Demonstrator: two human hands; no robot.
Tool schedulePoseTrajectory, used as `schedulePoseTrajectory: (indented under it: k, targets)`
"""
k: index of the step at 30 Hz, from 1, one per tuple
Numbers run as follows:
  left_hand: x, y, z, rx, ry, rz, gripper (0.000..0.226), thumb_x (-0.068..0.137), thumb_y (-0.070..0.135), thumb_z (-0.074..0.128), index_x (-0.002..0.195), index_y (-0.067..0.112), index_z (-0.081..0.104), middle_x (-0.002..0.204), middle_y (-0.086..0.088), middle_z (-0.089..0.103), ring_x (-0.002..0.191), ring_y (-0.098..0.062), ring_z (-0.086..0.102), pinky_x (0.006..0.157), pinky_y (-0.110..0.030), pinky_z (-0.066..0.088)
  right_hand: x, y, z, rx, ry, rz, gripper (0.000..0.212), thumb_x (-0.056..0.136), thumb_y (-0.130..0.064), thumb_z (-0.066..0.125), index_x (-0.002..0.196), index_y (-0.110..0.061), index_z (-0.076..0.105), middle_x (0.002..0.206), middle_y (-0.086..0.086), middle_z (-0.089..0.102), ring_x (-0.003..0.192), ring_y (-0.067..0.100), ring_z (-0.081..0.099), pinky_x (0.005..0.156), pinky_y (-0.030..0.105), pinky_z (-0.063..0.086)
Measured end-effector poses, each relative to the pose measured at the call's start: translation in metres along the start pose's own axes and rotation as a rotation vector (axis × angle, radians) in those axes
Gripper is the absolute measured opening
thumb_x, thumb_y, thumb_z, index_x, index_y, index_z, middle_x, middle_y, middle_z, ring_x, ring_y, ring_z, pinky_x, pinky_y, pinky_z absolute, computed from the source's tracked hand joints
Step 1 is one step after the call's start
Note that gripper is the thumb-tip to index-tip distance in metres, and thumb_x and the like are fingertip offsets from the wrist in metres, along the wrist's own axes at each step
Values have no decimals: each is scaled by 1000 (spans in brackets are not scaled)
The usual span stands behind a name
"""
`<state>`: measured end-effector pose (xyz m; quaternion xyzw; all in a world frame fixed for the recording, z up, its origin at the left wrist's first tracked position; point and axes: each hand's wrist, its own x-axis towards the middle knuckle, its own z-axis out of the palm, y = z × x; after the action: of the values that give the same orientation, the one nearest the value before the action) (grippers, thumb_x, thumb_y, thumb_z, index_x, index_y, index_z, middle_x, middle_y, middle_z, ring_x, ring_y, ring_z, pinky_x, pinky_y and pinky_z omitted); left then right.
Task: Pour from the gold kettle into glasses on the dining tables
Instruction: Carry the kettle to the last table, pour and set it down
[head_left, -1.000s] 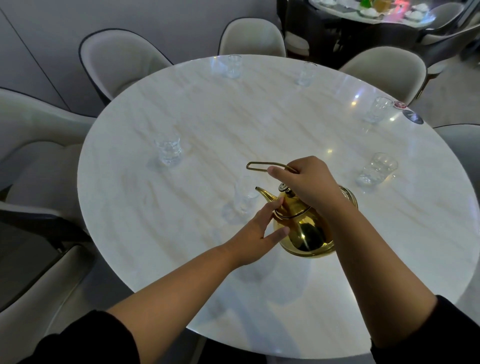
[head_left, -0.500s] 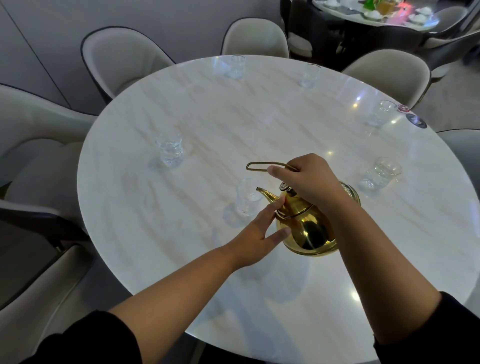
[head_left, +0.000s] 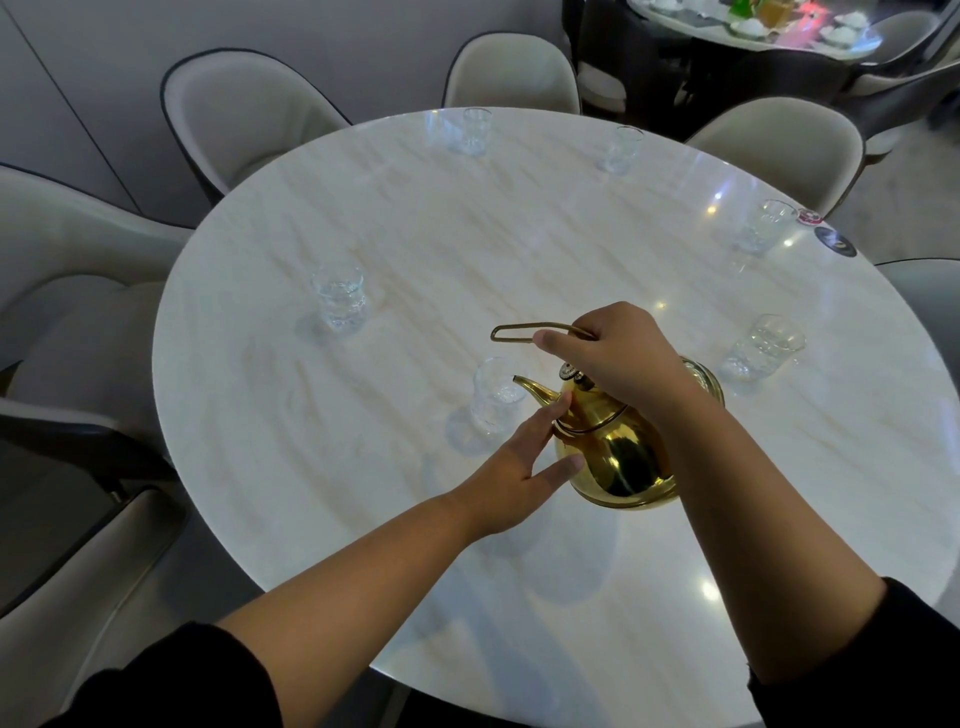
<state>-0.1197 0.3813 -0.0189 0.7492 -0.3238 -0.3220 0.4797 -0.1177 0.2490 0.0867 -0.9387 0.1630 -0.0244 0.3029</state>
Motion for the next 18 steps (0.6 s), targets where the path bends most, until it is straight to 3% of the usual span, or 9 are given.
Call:
schedulePoseTrajectory:
  k: [9, 12, 18]
  targets:
    - [0, 0, -2, -11, -3, 1, 57, 92, 49, 42, 134, 57, 4, 157, 14, 8, 145, -13, 14, 113, -39, 21, 3, -2, 0, -14, -18, -28, 41, 89, -42, 58, 66, -8, 62, 53, -3, 53, 50, 8, 46, 49, 20, 32]
    - [0, 1, -1, -14, -4, 6, 58, 92, 49, 41, 134, 57, 3, 157, 15, 7, 145, -12, 13, 112, -38, 21, 3, -3, -1, -28, -19, -34, 42, 89, -42, 58, 61, -11, 58, 53, -2, 52, 50, 9, 46, 49, 21, 31]
    - [2, 0, -1, -18, -1, 15, 62, 92, 48, 42, 141, 50, 4, 157, 14, 8, 144, -12, 14, 112, -37, 22, 4, -4, -1, -70, -20, -48, 44, 89, -44, 56, 65, -7, 60, 63, 10, 57, 56, 16, 48, 51, 23, 32]
